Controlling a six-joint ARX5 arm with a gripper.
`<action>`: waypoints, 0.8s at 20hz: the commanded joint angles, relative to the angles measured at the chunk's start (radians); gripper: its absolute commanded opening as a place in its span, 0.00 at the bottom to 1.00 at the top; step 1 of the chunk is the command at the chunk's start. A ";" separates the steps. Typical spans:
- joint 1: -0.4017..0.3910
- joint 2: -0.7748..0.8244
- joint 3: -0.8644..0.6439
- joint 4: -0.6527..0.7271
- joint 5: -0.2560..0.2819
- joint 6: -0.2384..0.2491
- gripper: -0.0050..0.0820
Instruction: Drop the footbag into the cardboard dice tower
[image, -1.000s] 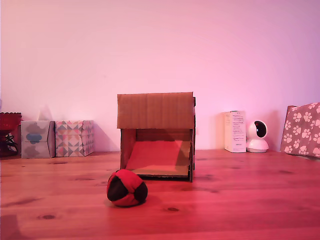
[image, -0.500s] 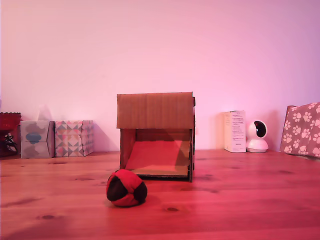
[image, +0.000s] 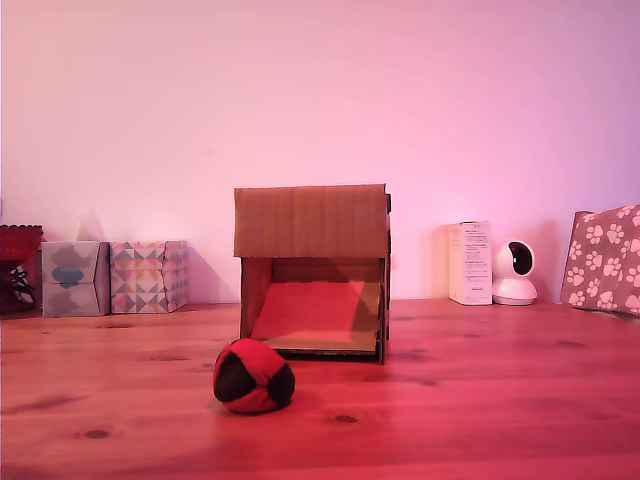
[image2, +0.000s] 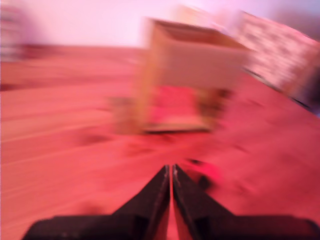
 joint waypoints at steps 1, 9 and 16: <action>-0.048 0.039 0.005 0.029 0.004 0.011 0.03; -0.346 0.360 0.005 0.217 -0.098 0.017 0.03; -0.448 0.609 0.005 0.457 -0.180 0.018 0.03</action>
